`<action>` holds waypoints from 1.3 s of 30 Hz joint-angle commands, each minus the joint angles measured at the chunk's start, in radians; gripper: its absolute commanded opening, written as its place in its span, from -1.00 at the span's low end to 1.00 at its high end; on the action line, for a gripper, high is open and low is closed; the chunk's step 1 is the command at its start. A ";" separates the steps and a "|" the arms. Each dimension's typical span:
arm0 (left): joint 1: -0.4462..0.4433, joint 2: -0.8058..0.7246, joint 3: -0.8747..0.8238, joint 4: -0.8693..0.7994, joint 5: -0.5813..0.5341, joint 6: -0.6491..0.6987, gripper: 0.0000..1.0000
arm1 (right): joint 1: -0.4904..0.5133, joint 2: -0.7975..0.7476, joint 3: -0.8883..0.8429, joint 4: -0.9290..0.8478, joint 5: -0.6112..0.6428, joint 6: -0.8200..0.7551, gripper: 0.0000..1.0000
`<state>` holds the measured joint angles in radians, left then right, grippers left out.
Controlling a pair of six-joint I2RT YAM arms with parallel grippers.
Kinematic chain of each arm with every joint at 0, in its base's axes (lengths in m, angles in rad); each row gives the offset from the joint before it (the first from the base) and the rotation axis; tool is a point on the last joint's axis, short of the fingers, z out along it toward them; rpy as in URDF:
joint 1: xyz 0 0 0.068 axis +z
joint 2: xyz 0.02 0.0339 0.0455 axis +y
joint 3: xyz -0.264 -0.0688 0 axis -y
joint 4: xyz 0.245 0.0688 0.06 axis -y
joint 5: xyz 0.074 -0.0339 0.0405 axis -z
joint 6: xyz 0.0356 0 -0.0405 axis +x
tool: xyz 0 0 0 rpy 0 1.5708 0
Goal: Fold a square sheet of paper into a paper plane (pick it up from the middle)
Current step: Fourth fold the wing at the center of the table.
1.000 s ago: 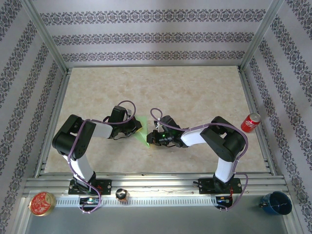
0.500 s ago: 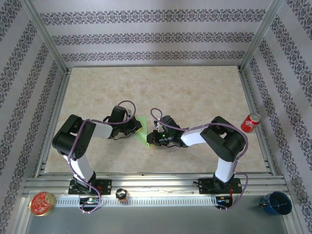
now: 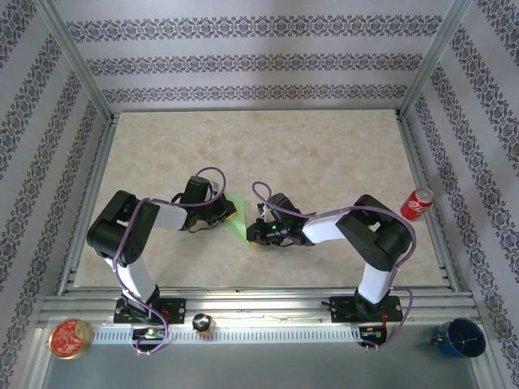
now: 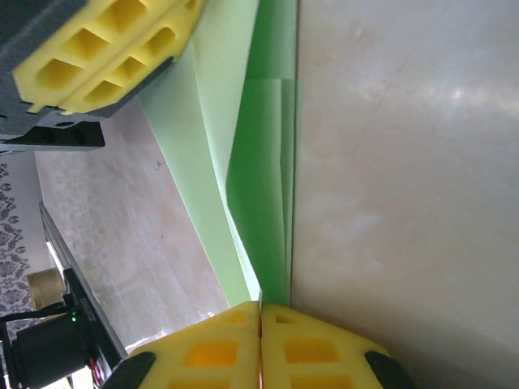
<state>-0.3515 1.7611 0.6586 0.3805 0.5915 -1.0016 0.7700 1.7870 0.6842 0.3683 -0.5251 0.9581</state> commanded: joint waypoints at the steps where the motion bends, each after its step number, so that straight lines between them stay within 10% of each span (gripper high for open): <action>1: 0.008 0.003 -0.019 -0.037 -0.018 0.008 -0.93 | 0.009 0.008 -0.028 -0.118 -0.047 -0.007 -0.86; 39: 0.007 0.000 -0.029 -0.051 -0.038 0.004 -0.94 | 0.021 -0.030 -0.029 -0.209 -0.110 -0.022 -0.80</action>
<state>-0.3527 1.7607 0.6502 0.3782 0.6254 -1.0023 0.7704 1.7611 0.6846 0.2722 -0.5701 0.9516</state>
